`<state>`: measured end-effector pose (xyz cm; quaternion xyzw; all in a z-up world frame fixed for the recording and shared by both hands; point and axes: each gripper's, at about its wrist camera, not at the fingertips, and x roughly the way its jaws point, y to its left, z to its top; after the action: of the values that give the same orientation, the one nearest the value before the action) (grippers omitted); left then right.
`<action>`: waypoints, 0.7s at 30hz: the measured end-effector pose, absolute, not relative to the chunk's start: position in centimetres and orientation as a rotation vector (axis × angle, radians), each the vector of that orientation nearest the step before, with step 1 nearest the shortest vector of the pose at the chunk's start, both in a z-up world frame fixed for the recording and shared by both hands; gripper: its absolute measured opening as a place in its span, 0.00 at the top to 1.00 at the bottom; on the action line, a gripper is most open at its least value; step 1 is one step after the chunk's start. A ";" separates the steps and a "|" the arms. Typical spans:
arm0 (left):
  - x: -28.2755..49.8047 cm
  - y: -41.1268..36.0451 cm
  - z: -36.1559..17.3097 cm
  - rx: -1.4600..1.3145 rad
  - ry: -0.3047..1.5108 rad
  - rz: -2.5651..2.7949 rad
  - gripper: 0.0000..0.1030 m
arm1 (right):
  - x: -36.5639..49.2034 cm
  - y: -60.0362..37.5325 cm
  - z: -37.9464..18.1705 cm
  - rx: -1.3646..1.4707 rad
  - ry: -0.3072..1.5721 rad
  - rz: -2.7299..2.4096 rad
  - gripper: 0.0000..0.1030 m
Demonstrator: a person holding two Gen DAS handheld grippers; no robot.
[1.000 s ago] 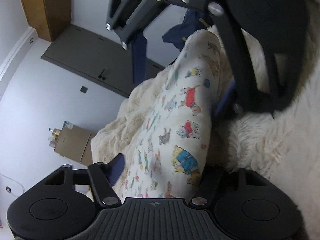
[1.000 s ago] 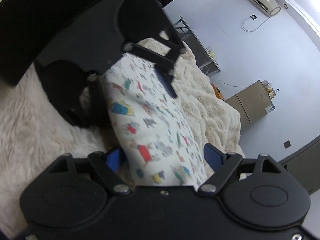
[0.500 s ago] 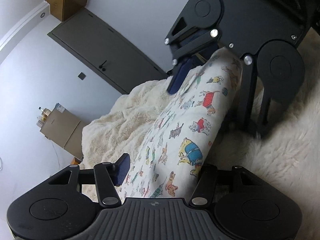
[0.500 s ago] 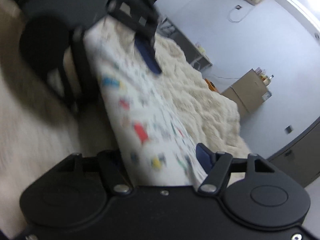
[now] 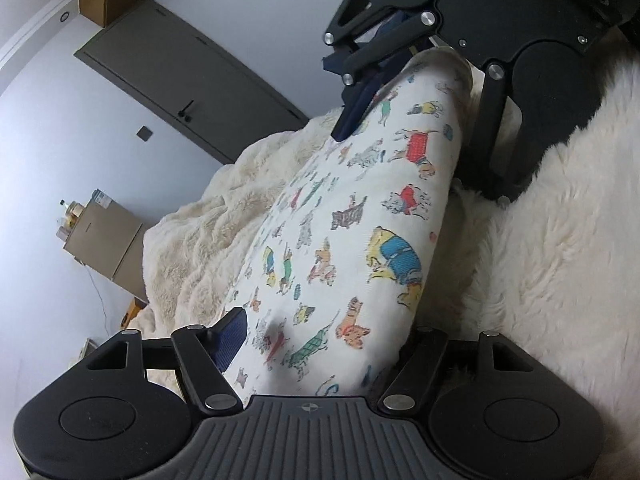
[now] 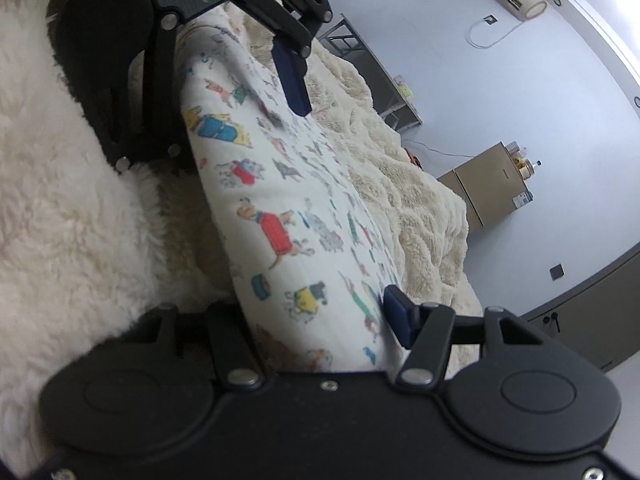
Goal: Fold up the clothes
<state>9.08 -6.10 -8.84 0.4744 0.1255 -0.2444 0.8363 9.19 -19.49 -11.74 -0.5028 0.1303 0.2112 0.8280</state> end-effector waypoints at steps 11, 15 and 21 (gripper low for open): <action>8.4 -5.9 -9.7 1.059 0.209 -0.514 0.56 | 8.8 -19.8 -11.6 -1.110 0.251 0.458 0.58; 8.8 -6.0 -10.4 1.130 0.166 -0.498 0.85 | 9.6 -18.9 -11.1 -1.236 0.236 0.481 0.68; 12.0 -2.1 -2.5 0.984 0.237 -0.567 0.88 | 11.9 -16.4 -3.3 -1.353 0.291 0.621 0.73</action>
<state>11.96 -2.07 -2.53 0.4647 0.1119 -0.2679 0.8365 11.91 -16.42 -3.32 -0.6133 0.1320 0.2817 0.7260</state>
